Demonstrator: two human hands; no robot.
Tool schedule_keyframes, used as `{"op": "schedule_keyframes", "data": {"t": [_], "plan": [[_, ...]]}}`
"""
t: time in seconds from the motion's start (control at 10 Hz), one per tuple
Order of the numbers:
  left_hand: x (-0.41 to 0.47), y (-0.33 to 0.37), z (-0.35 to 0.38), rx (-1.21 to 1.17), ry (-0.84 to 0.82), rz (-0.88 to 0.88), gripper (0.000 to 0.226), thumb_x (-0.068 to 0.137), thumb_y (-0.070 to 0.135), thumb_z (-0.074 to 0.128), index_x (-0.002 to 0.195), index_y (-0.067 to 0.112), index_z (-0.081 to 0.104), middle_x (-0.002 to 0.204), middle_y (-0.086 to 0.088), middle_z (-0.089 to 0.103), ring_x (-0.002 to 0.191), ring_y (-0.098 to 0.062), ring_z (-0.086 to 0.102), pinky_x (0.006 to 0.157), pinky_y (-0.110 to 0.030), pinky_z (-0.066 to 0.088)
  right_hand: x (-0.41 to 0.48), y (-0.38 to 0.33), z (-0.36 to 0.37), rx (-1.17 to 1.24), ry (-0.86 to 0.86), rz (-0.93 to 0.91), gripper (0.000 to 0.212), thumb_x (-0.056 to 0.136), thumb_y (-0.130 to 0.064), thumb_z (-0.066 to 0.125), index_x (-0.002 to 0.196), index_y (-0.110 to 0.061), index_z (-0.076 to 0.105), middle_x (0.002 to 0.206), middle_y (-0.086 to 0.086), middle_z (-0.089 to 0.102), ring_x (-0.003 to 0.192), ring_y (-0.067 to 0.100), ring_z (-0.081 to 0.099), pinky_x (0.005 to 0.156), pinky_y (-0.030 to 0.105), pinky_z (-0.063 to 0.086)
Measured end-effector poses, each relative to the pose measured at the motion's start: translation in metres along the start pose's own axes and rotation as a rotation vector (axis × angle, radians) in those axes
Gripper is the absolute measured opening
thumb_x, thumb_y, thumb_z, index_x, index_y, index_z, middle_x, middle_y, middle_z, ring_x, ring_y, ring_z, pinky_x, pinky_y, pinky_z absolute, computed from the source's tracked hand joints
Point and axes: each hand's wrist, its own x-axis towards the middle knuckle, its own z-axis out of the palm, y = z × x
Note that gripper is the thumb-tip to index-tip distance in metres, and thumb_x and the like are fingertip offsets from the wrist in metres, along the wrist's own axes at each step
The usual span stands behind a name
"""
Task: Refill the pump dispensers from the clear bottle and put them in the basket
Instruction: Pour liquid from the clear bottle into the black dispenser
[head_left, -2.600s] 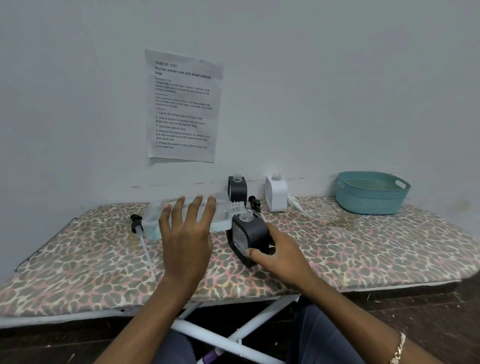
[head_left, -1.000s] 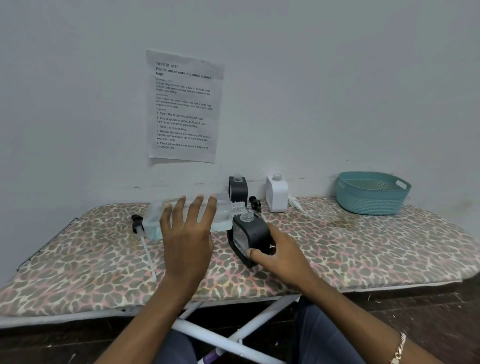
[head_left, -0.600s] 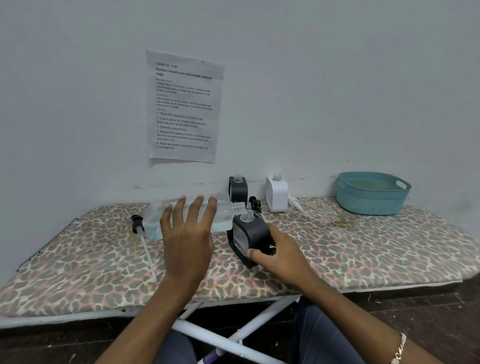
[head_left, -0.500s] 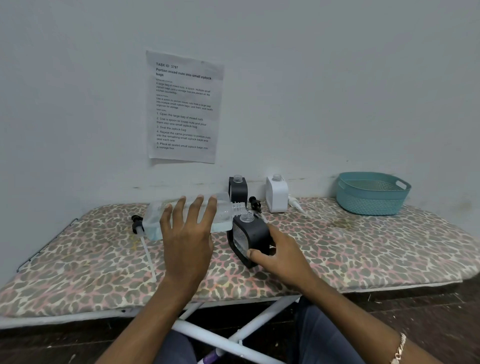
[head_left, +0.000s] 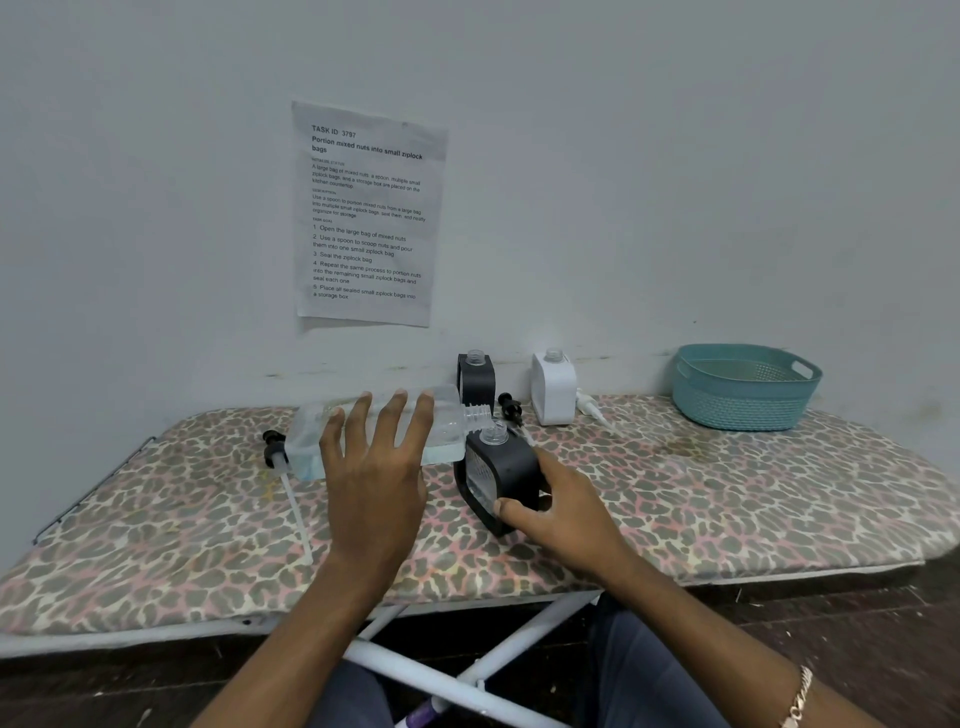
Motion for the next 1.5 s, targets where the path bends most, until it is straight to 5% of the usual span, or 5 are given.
{"op": "schedule_keyframes", "data": {"t": [1.5], "plan": [[0.0002, 0.0003, -0.0009, 0.002, 0.004, 0.009, 0.08, 0.072, -0.01, 0.075, 0.145, 0.016, 0.06, 0.141, -0.013, 0.065, 0.137, -0.045, 0.053, 0.114, -0.064, 0.036, -0.0011, -0.0025, -0.0003, 0.012, -0.001, 0.002, 0.044, 0.088, -0.033, 0.077, 0.128, -0.034, 0.059, 0.107, -0.02, 0.072, 0.095, -0.005, 0.066, 0.076, 0.012, 0.052]]}}
